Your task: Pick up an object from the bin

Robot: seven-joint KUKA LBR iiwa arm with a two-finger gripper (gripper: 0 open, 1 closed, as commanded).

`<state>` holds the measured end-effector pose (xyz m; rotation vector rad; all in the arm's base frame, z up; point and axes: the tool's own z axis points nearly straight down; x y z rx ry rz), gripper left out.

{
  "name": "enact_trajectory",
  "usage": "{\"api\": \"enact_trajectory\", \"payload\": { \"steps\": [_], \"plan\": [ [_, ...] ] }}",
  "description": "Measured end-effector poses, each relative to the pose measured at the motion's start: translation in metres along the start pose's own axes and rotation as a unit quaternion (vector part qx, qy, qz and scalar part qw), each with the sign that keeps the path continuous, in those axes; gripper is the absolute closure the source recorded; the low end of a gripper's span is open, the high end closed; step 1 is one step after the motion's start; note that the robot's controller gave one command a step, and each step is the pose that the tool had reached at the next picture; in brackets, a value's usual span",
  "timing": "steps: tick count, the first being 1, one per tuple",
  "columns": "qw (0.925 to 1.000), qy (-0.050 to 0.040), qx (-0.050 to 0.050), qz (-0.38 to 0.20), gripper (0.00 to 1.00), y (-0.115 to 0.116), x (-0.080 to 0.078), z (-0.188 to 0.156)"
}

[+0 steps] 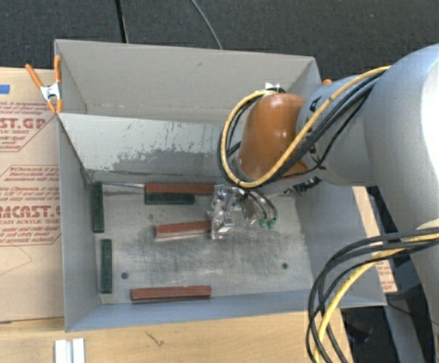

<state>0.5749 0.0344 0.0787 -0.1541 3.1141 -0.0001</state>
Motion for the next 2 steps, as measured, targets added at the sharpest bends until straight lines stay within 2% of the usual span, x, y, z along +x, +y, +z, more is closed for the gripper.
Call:
{"api": "enact_trajectory", "payload": {
  "steps": [1, 2],
  "plan": [
    [1.0000, 0.0000, 0.000, 0.000, 1.00, 0.000, 0.000, 0.000],
    [0.9999, 0.0099, -0.001, -0.012, 1.00, 0.028, 0.000, -0.143]
  ]
}}
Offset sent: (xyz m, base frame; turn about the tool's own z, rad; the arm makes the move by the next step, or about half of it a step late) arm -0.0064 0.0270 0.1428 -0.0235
